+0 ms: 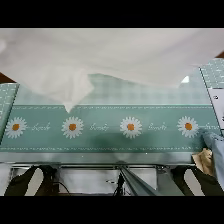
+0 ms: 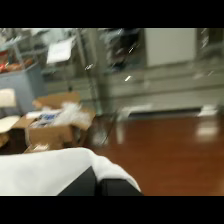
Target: Fold the shirts.
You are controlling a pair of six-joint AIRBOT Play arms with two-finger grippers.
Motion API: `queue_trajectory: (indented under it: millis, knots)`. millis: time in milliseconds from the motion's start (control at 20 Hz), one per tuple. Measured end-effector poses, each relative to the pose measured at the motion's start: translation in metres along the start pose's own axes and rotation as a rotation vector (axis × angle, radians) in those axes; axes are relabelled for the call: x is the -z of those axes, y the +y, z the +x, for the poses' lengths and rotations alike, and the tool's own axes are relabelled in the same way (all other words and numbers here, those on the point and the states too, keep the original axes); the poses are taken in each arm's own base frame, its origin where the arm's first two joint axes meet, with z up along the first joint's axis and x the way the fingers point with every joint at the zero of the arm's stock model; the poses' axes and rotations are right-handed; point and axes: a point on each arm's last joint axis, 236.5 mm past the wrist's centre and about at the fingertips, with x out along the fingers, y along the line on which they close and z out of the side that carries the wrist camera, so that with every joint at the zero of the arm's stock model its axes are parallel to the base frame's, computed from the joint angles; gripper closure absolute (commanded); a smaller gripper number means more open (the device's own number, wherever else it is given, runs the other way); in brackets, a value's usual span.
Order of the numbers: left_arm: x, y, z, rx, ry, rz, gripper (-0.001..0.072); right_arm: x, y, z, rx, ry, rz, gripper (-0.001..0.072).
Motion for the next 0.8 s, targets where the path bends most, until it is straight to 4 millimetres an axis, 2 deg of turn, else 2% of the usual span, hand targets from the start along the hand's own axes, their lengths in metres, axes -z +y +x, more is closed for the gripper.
queue_trajectory:
  millis: [100, 150, 200, 300, 450, 600, 800]
  knots:
    - [-0.021, -0.014, -0.030, -0.076, -0.045, 0.060, 0.0688, -0.015, 0.007, -0.025, 0.058, -0.040, -0.030, 0.0674]
    - [-0.023, -0.021, -0.042, -0.100, -0.046, 0.071, 0.0688, -0.017, 0.010, -0.037, 0.088, -0.043, -0.040, 0.0674]
    - [-0.020, -0.026, -0.053, -0.126, -0.028, 0.073, 0.0688, -0.016, 0.012, -0.048, 0.115, -0.038, -0.049, 0.0674]
    - [-0.001, -0.031, -0.072, -0.174, 0.057, 0.067, 0.0688, -0.006, 0.013, -0.068, 0.169, 0.000, -0.068, 0.0674]
    - [0.036, -0.042, -0.094, -0.197, 0.216, 0.043, 0.0688, 0.022, 0.009, -0.091, 0.237, 0.117, -0.085, 0.0675]
    - [0.056, -0.048, -0.109, -0.213, 0.317, 0.018, 0.0688, 0.057, -0.002, -0.106, 0.295, 0.275, -0.094, 0.0675]
    - [0.102, -0.031, -0.107, -0.216, 0.537, -0.084, 0.0688, 0.120, -0.024, -0.103, 0.281, 0.599, -0.072, 0.0675]
